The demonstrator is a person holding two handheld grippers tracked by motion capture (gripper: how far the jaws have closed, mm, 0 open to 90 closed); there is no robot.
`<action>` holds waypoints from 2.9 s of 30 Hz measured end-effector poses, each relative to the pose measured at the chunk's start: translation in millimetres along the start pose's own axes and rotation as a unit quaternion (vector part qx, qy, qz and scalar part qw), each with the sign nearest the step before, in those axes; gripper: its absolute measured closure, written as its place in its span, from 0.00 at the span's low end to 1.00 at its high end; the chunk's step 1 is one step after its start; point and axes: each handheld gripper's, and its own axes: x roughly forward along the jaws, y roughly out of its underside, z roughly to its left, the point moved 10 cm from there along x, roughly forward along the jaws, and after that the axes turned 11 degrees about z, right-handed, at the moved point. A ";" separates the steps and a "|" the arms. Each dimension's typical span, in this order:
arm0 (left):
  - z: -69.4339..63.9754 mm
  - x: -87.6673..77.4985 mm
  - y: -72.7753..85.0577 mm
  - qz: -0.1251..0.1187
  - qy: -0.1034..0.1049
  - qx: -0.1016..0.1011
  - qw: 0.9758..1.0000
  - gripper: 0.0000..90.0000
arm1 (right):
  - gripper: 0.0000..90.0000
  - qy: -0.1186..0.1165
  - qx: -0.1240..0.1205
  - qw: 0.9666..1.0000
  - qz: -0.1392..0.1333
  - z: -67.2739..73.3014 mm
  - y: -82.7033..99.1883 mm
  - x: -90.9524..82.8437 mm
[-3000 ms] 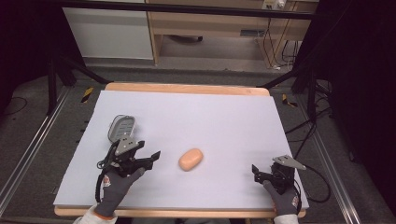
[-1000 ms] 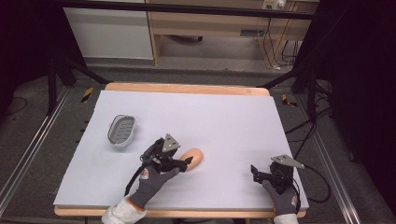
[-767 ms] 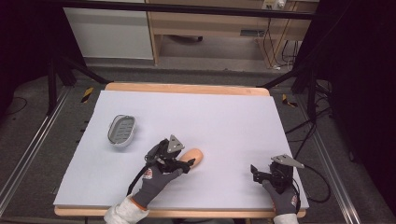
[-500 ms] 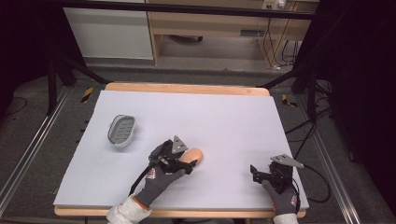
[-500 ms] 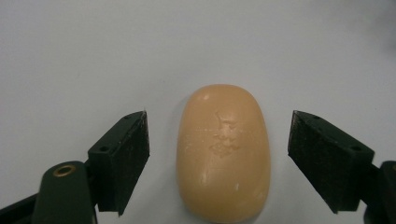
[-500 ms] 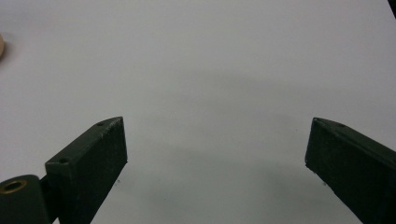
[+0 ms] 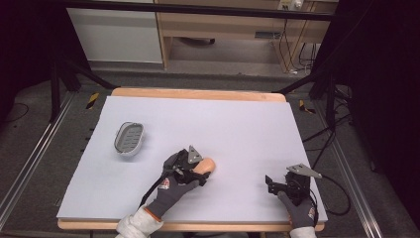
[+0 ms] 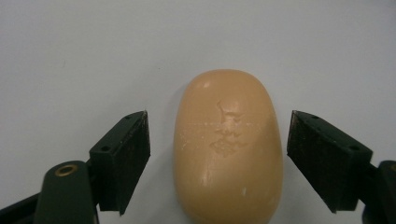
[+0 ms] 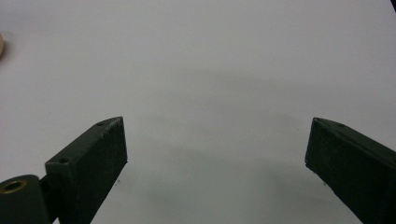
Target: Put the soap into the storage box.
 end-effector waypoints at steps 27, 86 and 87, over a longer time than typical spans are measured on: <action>-3.8 18.1 1.4 0.034 0.011 0.001 0.999 0.35 | 0.06 0.000 0.000 1.000 0.004 -0.4 0.6 1.2; 82.1 -94.1 48.7 -0.045 -0.040 -0.088 0.994 0.35 | 0.06 -0.002 0.000 1.000 0.002 1.0 1.2 0.7; 84.8 -95.5 49.3 -0.046 -0.042 -0.090 0.994 0.35 | 0.06 -0.002 -0.001 1.000 0.002 1.1 1.1 0.7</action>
